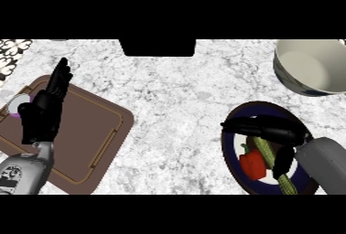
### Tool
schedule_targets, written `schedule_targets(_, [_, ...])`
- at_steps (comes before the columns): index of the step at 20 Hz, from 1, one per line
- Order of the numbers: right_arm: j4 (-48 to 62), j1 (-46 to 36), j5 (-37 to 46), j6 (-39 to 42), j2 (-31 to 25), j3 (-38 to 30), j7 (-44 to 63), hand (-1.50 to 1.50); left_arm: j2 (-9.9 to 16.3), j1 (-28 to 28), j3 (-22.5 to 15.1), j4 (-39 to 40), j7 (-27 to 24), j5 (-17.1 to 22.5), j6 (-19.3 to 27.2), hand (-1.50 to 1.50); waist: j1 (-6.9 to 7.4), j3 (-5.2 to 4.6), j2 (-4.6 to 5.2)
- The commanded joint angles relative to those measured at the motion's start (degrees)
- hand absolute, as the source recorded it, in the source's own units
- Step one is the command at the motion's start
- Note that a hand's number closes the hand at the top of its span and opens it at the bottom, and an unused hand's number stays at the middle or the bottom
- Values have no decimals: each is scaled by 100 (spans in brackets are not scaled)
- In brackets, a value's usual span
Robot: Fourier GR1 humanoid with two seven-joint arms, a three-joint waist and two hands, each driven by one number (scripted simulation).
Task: Pick the bell pepper from the plate and place it in the bowl
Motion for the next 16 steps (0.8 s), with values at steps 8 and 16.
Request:
schedule_targets(8, [829, -232, 699, -415, 610, 11, -1070, 150, -128, 166, 230, 70, -252, -123, -262, 0, 20, 30, 30])
schedule_targets(16, [311, 175, 480, -482, 407, -115, -1326, 150, -284, 190, 126, -378, 269, -350, -181, 0, -17, 31, 10])
